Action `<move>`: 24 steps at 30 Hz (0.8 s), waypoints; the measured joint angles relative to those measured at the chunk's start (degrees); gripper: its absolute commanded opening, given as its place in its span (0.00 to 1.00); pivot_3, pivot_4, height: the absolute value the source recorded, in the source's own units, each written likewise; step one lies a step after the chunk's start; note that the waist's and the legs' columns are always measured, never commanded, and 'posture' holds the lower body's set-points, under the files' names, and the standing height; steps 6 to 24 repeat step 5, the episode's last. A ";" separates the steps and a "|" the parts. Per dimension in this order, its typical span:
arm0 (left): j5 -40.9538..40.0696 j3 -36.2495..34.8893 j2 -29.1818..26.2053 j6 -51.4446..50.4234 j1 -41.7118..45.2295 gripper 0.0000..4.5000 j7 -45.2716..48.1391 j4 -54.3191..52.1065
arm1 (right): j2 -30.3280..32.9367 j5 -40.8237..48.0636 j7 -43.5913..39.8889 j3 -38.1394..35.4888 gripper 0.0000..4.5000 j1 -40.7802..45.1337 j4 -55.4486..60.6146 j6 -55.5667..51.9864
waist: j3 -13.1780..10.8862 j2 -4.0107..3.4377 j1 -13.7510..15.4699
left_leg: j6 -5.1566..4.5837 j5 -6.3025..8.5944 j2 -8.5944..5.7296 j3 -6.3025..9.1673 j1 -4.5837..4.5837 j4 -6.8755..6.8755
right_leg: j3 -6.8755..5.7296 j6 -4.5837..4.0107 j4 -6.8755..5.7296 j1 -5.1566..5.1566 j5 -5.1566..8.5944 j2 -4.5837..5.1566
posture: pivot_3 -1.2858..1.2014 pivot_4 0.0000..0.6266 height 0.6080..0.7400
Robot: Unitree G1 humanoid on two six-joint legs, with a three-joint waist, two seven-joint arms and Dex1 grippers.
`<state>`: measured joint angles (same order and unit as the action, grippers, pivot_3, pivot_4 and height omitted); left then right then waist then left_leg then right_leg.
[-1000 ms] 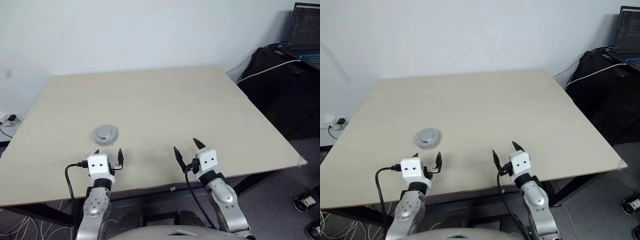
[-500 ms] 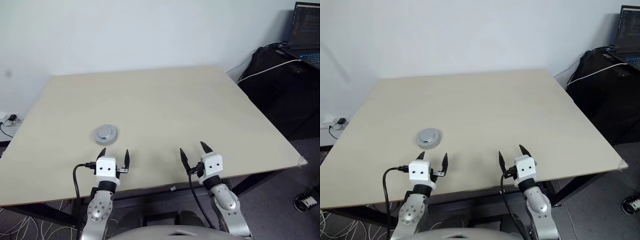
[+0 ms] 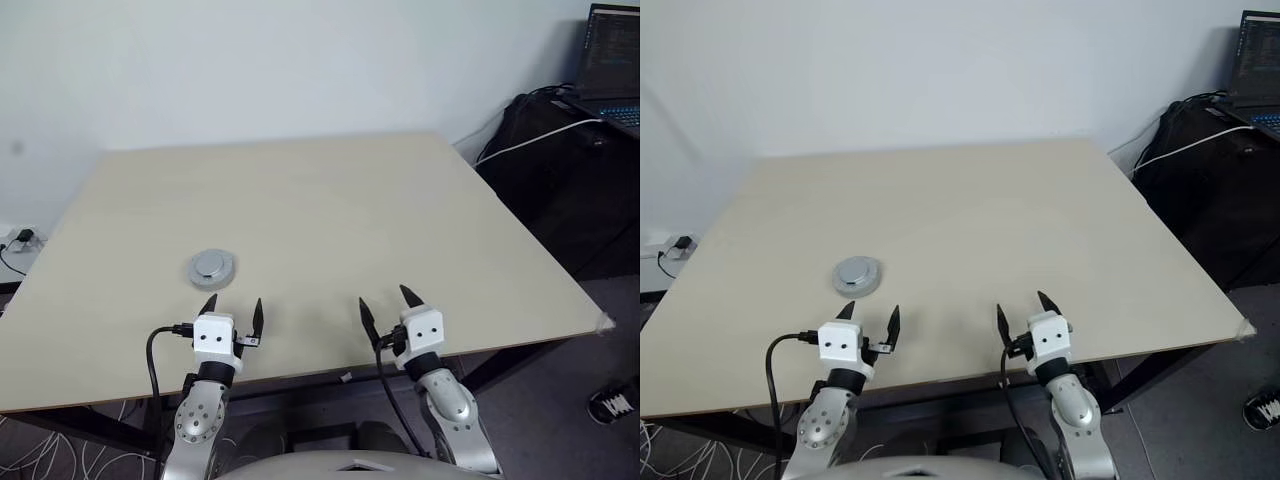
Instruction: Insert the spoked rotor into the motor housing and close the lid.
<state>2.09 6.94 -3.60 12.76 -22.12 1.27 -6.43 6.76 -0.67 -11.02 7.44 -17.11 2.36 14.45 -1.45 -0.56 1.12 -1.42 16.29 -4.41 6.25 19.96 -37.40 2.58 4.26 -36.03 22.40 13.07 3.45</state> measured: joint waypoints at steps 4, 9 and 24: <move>0.02 -0.42 0.17 0.00 0.01 0.99 -0.02 0.08 | 0.05 0.03 -0.11 -0.02 1.00 0.00 0.00 -0.07 | 0.00 0.00 0.01 | 0.00 0.00 0.00 0.00 0.00 0.00 | 0.00 0.00 0.00 0.00 0.00 0.00 | 0.52 0.00 1.00; 0.02 -0.47 0.20 0.00 0.01 0.99 -0.02 0.09 | 0.09 0.05 -0.18 -0.03 1.00 0.00 0.00 -0.07 | 0.00 0.00 0.01 | 0.00 0.00 0.00 0.00 0.00 0.00 | 0.00 0.00 0.00 0.00 0.00 0.00 | 0.52 0.00 1.00; 0.02 -0.47 0.20 0.00 0.01 0.99 -0.02 0.09 | 0.09 0.05 -0.18 -0.03 1.00 0.00 0.00 -0.07 | 0.00 0.00 0.01 | 0.00 0.00 0.00 0.00 0.00 0.00 | 0.00 0.00 0.00 0.00 0.00 0.00 | 0.52 0.00 1.00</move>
